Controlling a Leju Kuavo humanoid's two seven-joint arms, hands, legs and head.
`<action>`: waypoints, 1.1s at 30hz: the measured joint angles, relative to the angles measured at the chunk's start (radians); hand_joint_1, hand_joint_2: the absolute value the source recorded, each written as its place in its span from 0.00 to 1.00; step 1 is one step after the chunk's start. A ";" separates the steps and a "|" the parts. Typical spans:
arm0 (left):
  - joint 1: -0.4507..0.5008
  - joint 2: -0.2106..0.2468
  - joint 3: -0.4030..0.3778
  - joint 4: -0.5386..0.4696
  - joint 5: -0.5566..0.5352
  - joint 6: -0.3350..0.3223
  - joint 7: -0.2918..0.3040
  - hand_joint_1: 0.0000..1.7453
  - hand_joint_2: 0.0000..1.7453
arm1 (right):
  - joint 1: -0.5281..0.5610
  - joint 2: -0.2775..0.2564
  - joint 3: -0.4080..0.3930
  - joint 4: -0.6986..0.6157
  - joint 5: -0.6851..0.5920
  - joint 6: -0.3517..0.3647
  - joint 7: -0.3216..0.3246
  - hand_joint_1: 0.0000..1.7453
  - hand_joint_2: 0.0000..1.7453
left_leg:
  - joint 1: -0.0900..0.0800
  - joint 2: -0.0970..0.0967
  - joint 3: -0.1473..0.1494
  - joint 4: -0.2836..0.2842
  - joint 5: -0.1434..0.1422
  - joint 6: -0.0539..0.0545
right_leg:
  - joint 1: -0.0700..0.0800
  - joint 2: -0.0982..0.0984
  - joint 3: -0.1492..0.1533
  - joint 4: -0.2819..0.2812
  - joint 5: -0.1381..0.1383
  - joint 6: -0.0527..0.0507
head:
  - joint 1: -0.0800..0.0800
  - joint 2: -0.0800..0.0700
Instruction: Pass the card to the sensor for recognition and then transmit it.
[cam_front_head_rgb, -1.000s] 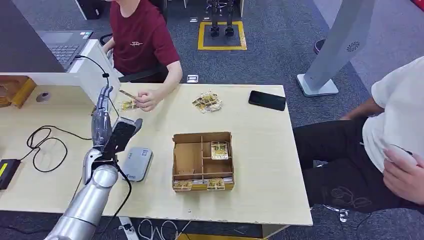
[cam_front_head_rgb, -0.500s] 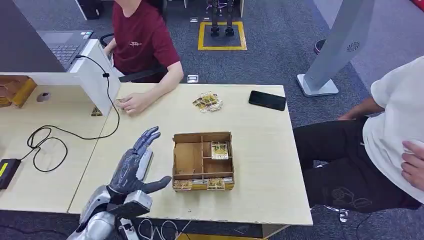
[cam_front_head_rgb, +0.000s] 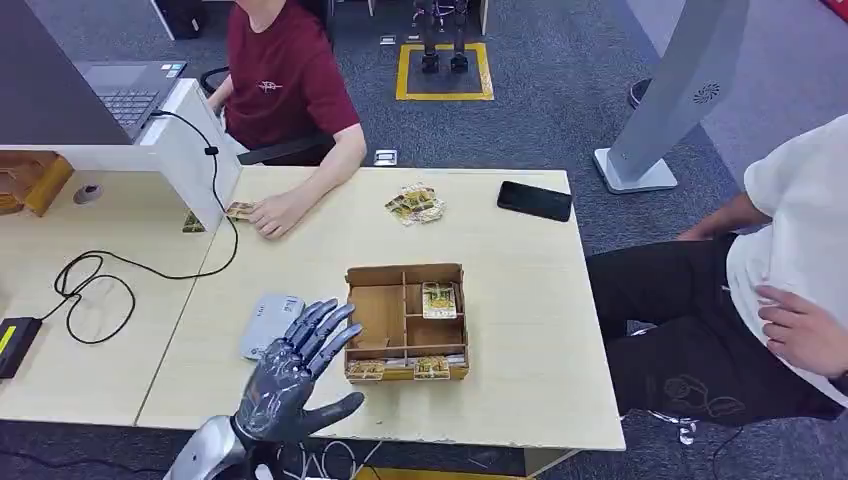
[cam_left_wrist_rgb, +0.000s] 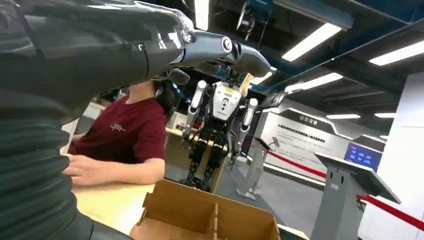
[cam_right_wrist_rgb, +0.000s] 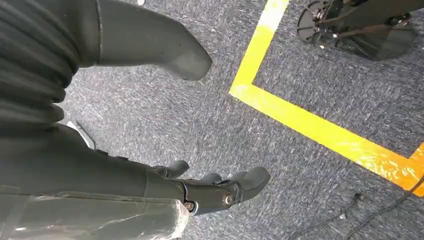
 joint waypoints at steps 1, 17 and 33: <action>-0.003 0.000 -0.014 0.010 -0.017 0.015 0.012 0.00 1.00 | -0.002 0.000 0.000 0.000 0.000 -0.001 0.000 0.00 1.00 | 0.000 0.000 0.000 0.000 0.000 0.000 | 0.000 0.000 0.000 0.000 0.000 0.000 | 0.000 0.000; -0.026 -0.024 -0.119 0.181 -0.158 0.126 0.166 0.00 1.00 | -0.004 0.000 -0.004 -0.001 0.000 -0.005 -0.002 0.00 1.00 | 0.000 0.000 0.000 0.000 0.000 0.000 | 0.000 0.000 0.000 0.000 0.000 0.000 | 0.000 0.000; -0.075 -0.100 -0.125 0.338 -0.260 0.136 0.314 0.00 1.00 | 0.004 0.014 -0.010 -0.027 0.000 -0.004 -0.006 0.00 1.00 | 0.000 0.000 0.000 0.000 0.000 0.000 | 0.000 0.000 0.000 0.000 0.000 0.000 | 0.000 0.000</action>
